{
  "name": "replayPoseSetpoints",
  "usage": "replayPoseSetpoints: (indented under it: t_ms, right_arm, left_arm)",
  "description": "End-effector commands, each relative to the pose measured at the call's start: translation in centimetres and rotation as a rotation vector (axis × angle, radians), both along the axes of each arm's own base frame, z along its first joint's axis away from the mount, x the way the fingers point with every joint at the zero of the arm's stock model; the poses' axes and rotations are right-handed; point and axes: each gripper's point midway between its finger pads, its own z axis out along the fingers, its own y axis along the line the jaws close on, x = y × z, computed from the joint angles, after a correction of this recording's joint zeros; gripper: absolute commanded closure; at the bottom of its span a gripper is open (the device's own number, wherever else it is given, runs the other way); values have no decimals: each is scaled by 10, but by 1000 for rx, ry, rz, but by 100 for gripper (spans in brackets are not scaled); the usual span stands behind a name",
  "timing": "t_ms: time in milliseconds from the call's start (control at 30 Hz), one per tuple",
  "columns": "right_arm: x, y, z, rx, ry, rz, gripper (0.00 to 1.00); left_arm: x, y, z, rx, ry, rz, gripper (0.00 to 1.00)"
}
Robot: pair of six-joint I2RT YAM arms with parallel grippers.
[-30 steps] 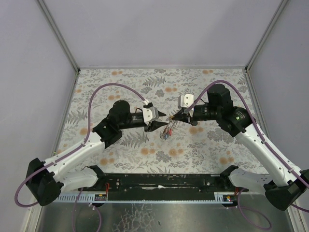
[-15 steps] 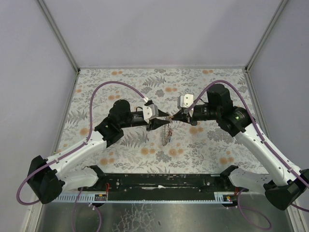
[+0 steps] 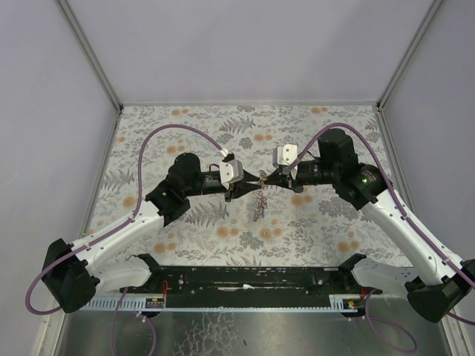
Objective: Remove the keys from the keyring
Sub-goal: Remove the key from the keyring.
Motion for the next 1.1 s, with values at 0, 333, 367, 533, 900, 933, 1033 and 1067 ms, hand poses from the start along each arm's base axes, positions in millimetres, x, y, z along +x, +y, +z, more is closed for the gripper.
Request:
replayPoseSetpoints:
  t_ms: [0, 333, 367, 533, 900, 933, 1033, 1067]
  right_arm:
    - [-1, 4, 31, 77, -79, 27, 100]
    - [-2, 4, 32, 81, -78, 28, 100]
    - [-2, 4, 32, 80, -76, 28, 100]
    - [-2, 4, 31, 80, -72, 30, 100]
    - [2, 3, 30, 75, -77, 9, 100]
    - [2, 3, 31, 76, -77, 7, 100]
    - [2, 3, 30, 74, -76, 5, 100]
    - [2, 2, 30, 73, -75, 2, 100]
  left_arm:
    - [2, 0, 7, -13, -24, -3, 77]
    - [2, -2, 1, 2, -2, -8, 80]
    - [2, -2, 1, 2, -3, -7, 80]
    - [3, -2, 1, 4, -4, -6, 85]
    - [3, -2, 1, 7, 11, -7, 100]
    - [3, -2, 2, 5, 14, -6, 100]
    - [2, -1, 4, -6, 16, -2, 100]
    - [2, -1, 5, -8, 19, -1, 100]
